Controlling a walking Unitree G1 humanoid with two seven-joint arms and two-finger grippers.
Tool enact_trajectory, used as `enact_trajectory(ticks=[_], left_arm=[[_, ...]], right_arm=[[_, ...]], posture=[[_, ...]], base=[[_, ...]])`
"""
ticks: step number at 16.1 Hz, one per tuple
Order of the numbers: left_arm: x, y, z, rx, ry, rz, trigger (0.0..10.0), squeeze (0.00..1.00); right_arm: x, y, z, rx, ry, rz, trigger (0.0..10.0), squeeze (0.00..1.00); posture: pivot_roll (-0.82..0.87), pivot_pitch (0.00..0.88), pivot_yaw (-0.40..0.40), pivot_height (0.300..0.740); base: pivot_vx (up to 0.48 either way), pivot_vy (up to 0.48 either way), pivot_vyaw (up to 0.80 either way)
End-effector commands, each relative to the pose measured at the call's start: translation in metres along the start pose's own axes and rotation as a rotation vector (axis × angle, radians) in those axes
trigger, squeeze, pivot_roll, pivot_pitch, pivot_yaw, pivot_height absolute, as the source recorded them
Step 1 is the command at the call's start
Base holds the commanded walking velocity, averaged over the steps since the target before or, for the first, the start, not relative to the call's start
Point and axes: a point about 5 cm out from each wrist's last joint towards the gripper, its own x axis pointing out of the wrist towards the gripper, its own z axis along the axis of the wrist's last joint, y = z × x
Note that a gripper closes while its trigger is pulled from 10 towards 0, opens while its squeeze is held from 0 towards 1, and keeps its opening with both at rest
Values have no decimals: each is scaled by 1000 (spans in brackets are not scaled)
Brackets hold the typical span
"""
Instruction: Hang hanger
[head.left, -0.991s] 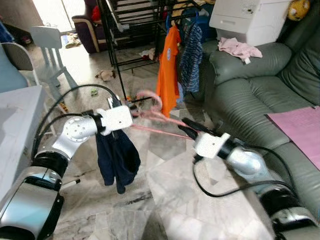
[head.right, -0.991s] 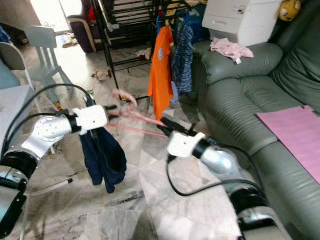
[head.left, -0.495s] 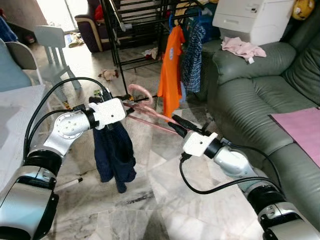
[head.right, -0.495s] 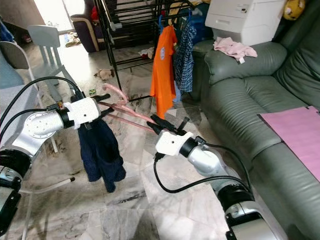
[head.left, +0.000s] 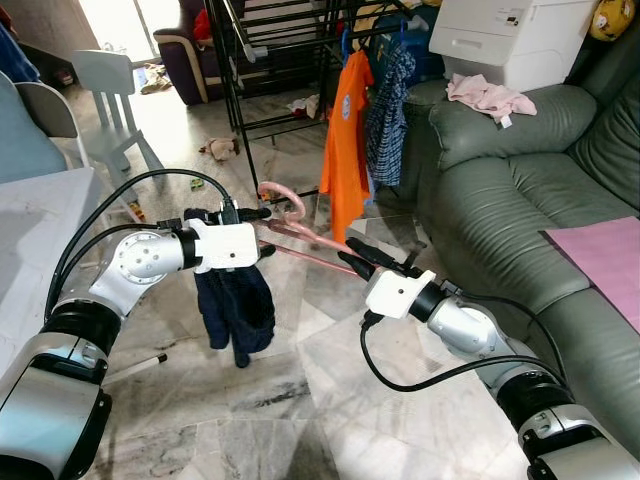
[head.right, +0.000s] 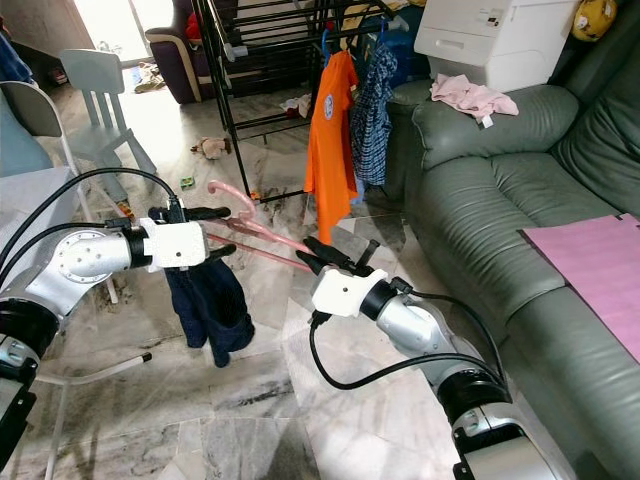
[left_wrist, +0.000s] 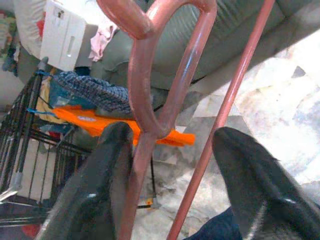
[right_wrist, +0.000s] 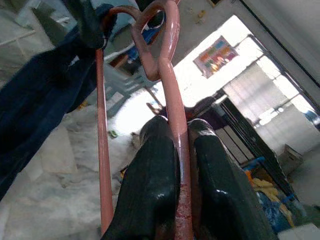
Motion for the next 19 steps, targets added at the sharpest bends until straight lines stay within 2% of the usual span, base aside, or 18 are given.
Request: enact_trajectory(ticks=[1,5,6,8,9,11,19], left_arm=[[-2,-2,-3,-4,23,22,10000,1000],[-7,-2,-7,-41,19,125,10000,1000],[-8,-4,-8,-39,22,123,10000,1000],[-16,-12,-21,-22,114,122,10000,1000],[-20,-6,-34,-53,214,218,10000,1000],[-24,-4,-41,-96,271,319,10000,1000],[-24,-4,-41,-96,271,319,10000,1000]], right_arm=[[13,-15,9,-13,-38,-91,10000,0],[17,-18,6,7,1,-142,10000,0],[18,-18,5,12,4,-147,10000,0],[20,-18,7,24,-9,-139,10000,0],[20,-17,7,25,-11,-134,10000,0],[19,-19,6,32,0,-152,10000,0],[19,-19,6,32,0,-152,10000,0]], posture=[[-67,0,77,740],[-61,0,68,740],[-61,0,68,740],[-56,0,63,740],[-57,0,64,740],[-68,0,70,740],[-68,0,70,740]], base=[[0,0,0],[0,0,0],[0,0,0],[0,0,0],[0,0,0],[0,0,0],[0,0,0]])
